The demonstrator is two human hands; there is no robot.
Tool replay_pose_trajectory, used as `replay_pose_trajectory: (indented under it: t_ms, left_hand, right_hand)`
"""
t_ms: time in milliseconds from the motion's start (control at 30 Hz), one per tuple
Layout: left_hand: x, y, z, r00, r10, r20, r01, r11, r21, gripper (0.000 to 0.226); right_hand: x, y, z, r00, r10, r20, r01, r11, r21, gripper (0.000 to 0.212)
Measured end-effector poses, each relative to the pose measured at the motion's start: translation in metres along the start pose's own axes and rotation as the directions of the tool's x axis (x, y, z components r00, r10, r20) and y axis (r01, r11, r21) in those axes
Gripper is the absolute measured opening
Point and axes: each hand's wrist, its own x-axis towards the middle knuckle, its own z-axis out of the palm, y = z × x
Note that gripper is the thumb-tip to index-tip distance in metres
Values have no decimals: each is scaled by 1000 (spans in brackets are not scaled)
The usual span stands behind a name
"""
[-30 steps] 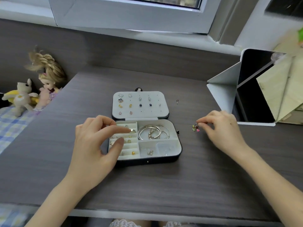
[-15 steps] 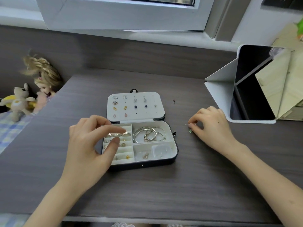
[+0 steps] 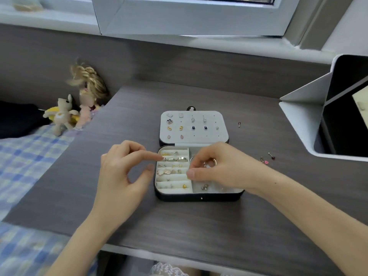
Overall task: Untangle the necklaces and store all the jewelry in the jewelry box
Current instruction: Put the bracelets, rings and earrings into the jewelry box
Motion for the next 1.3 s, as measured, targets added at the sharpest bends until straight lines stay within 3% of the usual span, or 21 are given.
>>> replay_pose_trajectory:
  t_ms: [267,400,500,633,700,767,833,900,967,1067,1300]
  left_hand:
    - [0,-2,-1,1000,-4,-5,4,1000,4,21]
    - [2,-2,1,1000,-4,-3,4,1000,-16,20]
    - [4,0,1,1000,3,-4,-3,1000,-26,19]
    - [6,2,3,1000,6,1,-6,1000,-31,21]
    - [7,2,5,1000,14,11,-14,999,-33,19]
    - [8,3,8,1000,18,17,-17,999,-44,18]
    - [9,5,10,1000,16,17,-14,998,-64,17]
    - [9,5,13,1000,20,18,-18,997,-71,17]
    - [9,7,15,999,20,26,-18,997,-81,17]
    - [11,9,19,999,33,31,-30,997,-78,18]
    - [24,34,30,993,110,37,-108,993,-55,15]
  right_hand:
    - [19,-9,3,981,177,80,-170,981,-90,14]
    - [21,-14,6,991,112,71,-89,958,-274,16]
    - [22,-13,9,1000,26,-14,-29,919,-394,23]
    - [20,-6,12,999,-2,-46,-15,930,-368,28]
    - [13,-4,12,998,-20,-59,3,963,-270,23]
    - [1,3,3,990,-25,-139,14,997,-77,13]
    - [-13,24,-15,944,7,-329,-2,1000,15,9]
    - [-26,56,-34,826,27,-564,-124,983,-134,13]
    - [-35,85,-45,724,31,-689,-297,916,-271,10]
    - [-38,112,-45,736,84,-671,-388,865,-317,9]
    - [-31,123,-38,756,9,-655,-314,882,-350,8]
